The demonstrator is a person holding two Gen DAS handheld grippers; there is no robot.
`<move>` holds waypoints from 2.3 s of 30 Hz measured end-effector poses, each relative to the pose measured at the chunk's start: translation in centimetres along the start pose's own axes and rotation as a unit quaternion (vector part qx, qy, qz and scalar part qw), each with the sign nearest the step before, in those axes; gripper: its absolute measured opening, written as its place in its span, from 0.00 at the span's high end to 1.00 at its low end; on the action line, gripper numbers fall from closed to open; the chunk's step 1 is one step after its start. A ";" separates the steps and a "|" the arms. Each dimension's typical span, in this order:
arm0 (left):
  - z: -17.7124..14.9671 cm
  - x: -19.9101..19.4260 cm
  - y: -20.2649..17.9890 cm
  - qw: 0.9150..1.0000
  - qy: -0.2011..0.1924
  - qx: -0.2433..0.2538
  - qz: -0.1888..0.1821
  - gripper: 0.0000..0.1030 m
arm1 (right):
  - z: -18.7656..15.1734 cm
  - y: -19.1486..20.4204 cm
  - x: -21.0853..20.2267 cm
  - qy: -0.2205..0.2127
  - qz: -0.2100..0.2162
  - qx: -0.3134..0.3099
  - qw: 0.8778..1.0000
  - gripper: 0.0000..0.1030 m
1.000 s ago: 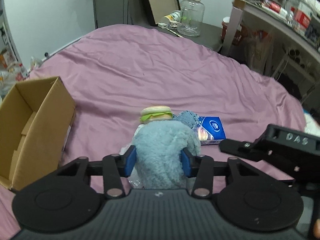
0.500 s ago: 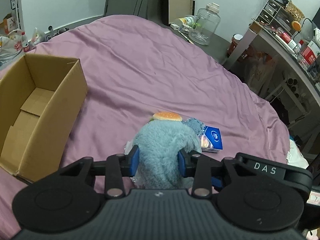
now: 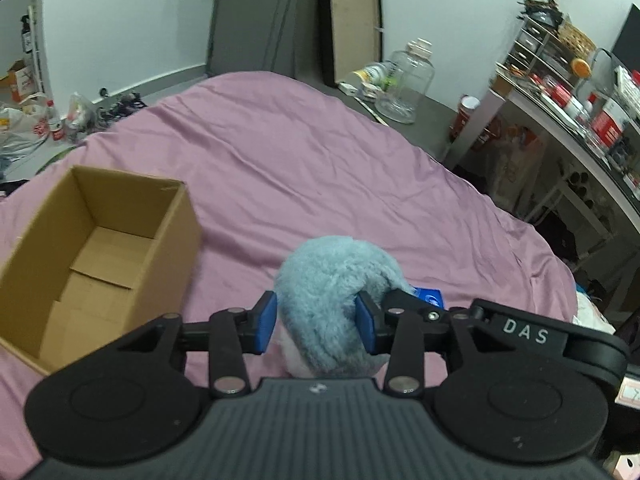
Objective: Organize soft objects
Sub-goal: 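Lift the held fuzzy plush with both grippers and carry it toward the box, then lower the fuzzy plush into the cardboard box and open both grippers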
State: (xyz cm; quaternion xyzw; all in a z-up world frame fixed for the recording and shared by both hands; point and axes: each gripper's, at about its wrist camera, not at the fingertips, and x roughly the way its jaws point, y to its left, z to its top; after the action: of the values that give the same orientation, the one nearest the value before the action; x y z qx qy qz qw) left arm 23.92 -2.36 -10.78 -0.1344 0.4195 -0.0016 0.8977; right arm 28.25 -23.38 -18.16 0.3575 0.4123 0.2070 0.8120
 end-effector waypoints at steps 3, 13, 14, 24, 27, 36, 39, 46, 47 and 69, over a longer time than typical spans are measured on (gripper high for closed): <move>0.2 -0.8 1.0 1.000 -0.014 -0.003 0.009 0.60 | -0.2 0.8 0.5 -0.003 -0.006 -0.010 1.000 0.84; 0.4 -0.8 4.7 0.999 -0.017 -0.048 -0.010 0.61 | -1.1 3.5 2.3 0.010 0.001 -0.047 0.999 0.85; 0.5 -0.8 5.0 0.998 -0.017 -0.054 -0.015 0.64 | -1.2 3.7 2.4 0.010 0.001 -0.050 0.999 0.85; 1.8 -2.6 7.7 0.993 -0.056 -0.102 -0.033 0.78 | -1.2 7.0 2.9 0.004 0.036 -0.070 0.997 0.85; 2.6 -3.5 8.5 0.993 -0.069 -0.094 -0.020 0.79 | -1.4 8.4 3.7 0.006 0.046 -0.080 0.996 0.85; 3.7 -4.3 12.9 0.991 -0.073 -0.110 -0.004 0.79 | -2.8 11.7 7.0 0.025 0.060 -0.098 0.993 0.85; 4.0 -4.1 14.4 0.991 -0.070 -0.115 0.001 0.79 | -3.5 12.7 8.1 0.030 0.058 -0.100 0.993 0.85; 4.5 -2.7 17.5 0.991 -0.057 -0.125 0.008 0.78 | -4.7 13.8 11.0 0.044 0.047 -0.096 0.993 0.84; 4.6 -2.4 18.0 0.991 -0.055 -0.125 0.011 0.78 | -4.9 13.9 11.5 0.047 0.044 -0.096 0.993 0.84; 6.4 5.0 22.4 0.992 0.021 -0.112 0.057 0.74 | -5.6 14.8 17.3 0.081 -0.008 -0.100 0.992 0.65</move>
State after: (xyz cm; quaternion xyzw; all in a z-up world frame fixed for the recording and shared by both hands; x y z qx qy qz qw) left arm 29.46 20.17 -16.06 -0.2099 0.4431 0.0935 0.8665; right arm 33.00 -0.45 -18.33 0.2531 0.4566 0.2685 0.8096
